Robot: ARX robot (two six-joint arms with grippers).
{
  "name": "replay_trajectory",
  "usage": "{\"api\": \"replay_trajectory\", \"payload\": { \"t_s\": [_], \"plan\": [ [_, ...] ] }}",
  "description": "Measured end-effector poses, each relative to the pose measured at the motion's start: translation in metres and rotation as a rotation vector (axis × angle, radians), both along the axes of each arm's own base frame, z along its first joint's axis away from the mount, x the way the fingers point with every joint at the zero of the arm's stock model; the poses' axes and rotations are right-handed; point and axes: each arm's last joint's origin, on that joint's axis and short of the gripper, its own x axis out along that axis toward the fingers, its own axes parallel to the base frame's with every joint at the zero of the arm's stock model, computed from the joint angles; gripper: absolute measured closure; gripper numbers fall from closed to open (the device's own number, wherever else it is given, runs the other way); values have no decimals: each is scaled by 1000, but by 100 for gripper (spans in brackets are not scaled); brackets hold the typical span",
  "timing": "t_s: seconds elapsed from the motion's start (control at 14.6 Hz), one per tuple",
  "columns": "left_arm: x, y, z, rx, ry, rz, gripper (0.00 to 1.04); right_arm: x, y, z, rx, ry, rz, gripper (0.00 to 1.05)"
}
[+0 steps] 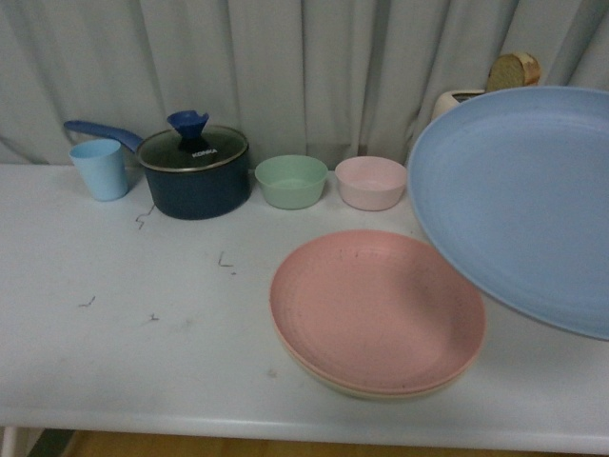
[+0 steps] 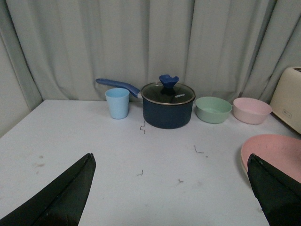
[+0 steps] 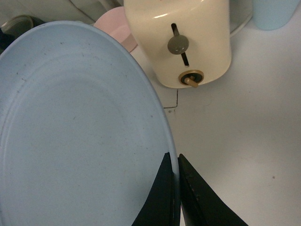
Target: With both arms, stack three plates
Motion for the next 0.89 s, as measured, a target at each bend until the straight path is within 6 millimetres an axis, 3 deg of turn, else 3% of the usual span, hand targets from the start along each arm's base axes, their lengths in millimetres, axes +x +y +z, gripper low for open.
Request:
{"api": "replay_trajectory", "payload": {
  "t_s": [0.34, 0.75, 0.89],
  "plan": [
    [0, 0, 0, 0, 0, 0, 7, 33, 50, -50, 130, 102, -34, 102],
    [0, 0, 0, 0, 0, 1, 7, 53, 91, -116, 206, 240, -103, 102],
    [0, 0, 0, 0, 0, 0, 7, 53, 95, -119, 203, 245, -98, 102]
  ]
}}
